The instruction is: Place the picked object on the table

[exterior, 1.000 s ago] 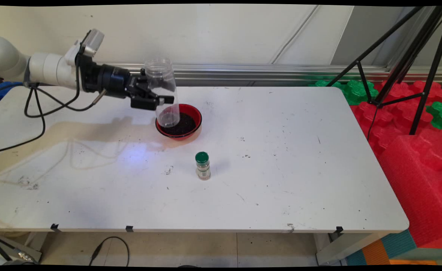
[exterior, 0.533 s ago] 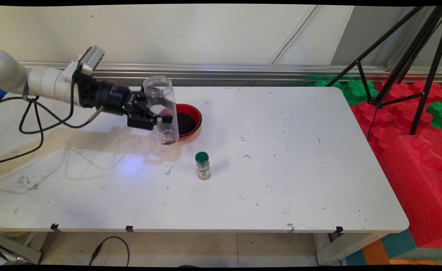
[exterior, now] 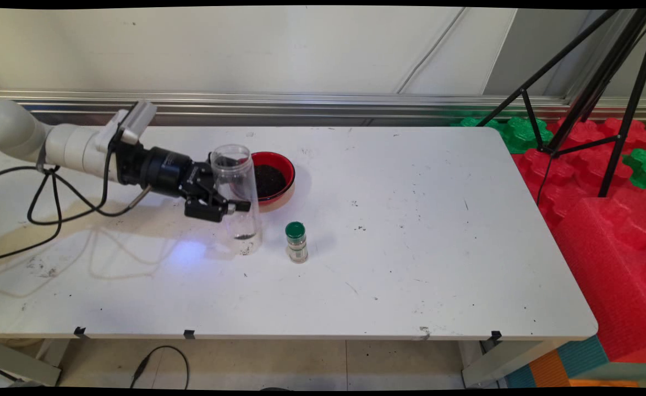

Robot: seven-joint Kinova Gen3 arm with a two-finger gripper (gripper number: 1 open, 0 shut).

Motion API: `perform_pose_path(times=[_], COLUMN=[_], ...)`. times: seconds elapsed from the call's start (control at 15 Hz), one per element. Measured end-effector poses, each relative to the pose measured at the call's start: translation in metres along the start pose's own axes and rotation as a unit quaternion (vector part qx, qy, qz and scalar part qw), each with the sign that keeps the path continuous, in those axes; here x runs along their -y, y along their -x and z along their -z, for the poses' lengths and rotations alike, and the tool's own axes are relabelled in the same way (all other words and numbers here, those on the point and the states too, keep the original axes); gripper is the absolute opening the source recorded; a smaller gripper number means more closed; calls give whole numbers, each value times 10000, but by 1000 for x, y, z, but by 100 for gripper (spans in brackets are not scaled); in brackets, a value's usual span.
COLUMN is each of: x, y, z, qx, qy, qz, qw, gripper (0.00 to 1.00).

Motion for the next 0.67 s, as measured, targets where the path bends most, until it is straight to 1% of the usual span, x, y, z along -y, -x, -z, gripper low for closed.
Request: perform_pose_path(times=[0.4,0.67], x=[-11,-16], y=[27,37], z=[-9,-15], qx=[115,155], qy=[48,67], qz=[-33,-44], qw=[9999,9998], gripper=[0,0])
